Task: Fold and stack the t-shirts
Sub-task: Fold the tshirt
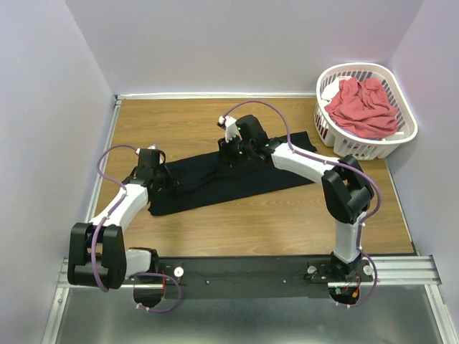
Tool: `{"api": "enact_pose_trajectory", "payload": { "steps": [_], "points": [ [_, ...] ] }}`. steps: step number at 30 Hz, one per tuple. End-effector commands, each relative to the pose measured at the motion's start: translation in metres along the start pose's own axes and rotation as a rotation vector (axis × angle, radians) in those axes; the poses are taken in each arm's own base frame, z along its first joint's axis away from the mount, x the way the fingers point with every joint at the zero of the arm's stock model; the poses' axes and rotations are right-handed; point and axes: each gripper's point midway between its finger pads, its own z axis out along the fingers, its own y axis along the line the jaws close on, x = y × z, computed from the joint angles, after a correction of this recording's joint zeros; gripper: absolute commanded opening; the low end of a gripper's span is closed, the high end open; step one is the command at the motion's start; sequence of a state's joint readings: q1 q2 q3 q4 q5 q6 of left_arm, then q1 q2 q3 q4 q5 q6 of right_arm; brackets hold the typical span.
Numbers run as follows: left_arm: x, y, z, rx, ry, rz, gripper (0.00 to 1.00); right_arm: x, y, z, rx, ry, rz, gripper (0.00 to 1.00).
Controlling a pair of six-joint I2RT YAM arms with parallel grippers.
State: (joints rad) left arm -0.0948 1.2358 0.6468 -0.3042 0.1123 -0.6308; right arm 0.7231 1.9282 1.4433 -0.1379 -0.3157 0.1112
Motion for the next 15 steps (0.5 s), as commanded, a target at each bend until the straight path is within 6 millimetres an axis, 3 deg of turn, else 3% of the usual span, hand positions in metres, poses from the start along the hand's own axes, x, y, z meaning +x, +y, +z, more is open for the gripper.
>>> {"api": "enact_pose_trajectory", "payload": {
  "steps": [1,3,6,8,15],
  "points": [
    [-0.015,-0.016,0.005,0.047,-0.032,0.030,0.18,0.019,0.038,0.004,-0.270,0.049,0.048,0.28],
    [-0.015,-0.014,0.009,0.040,-0.035,0.031,0.15,0.025,0.038,0.011,-0.304,0.065,0.062,0.19],
    [-0.008,-0.001,0.018,-0.013,-0.025,0.021,0.11,0.040,0.030,0.026,-0.342,0.098,0.121,0.16],
    [-0.001,0.009,0.025,-0.046,-0.008,0.009,0.09,0.034,0.028,0.030,-0.379,0.082,0.154,0.15],
    [0.015,0.030,0.033,-0.115,-0.001,-0.051,0.05,0.028,-0.019,0.042,-0.390,0.032,0.348,0.15]
  ]
}}
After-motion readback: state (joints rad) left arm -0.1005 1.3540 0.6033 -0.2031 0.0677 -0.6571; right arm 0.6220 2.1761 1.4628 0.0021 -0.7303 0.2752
